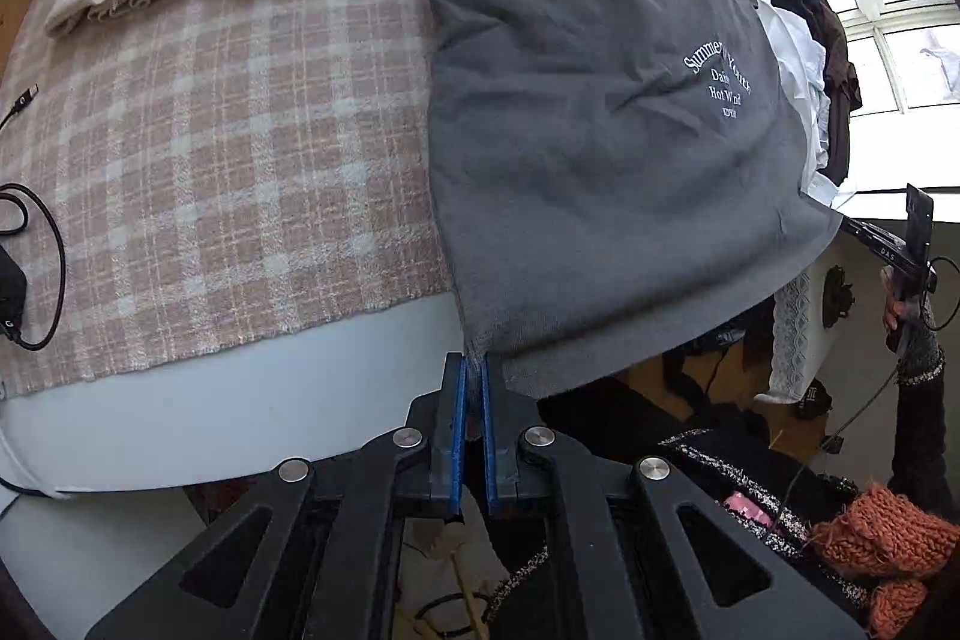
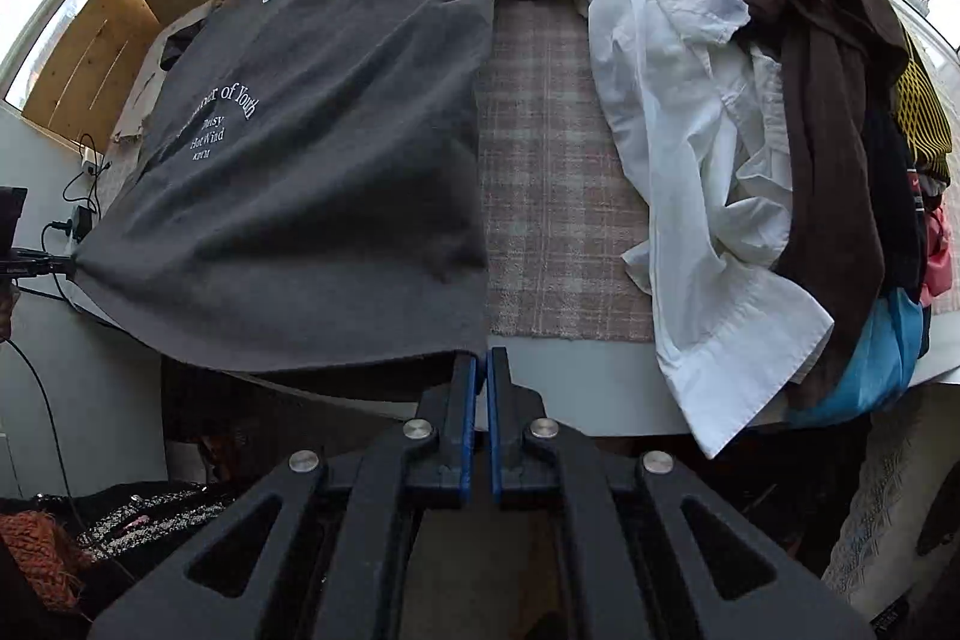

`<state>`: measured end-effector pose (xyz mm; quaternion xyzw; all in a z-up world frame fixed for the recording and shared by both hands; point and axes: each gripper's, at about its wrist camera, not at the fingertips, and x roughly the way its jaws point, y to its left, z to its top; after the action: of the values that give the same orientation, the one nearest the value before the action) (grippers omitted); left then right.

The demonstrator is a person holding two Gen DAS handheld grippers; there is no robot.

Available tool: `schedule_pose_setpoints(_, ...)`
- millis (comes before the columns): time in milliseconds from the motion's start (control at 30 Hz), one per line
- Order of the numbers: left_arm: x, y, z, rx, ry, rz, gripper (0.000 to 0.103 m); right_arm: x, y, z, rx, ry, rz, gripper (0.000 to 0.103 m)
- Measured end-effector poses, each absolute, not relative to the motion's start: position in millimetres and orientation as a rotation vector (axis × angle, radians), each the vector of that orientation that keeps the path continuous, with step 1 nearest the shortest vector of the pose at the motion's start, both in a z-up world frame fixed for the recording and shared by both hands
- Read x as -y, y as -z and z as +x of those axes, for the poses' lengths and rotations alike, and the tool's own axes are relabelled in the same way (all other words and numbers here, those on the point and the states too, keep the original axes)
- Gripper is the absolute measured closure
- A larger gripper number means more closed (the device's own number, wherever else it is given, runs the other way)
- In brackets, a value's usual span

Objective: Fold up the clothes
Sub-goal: 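Lift and shake the hoodie by the hem with both tools, then lay the hoodie flat on the cloth and open both tools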

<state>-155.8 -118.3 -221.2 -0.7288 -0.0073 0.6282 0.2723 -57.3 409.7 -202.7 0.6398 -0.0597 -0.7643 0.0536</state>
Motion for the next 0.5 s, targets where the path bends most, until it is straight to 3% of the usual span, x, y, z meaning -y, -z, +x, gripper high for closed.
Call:
schedule_pose_setpoints(100, 118, 248, -138, 0.017, -1.643, -1.986, 0.099, -405, 236, -44, 0.193, 2.272, 2.017, 0.1)
schedule_pose_setpoints(500, 124, 266, -121, -0.041, -1.617, -1.998, 0.095, -395, 253, -29, 0.034, 2.263, 2.093, 0.099)
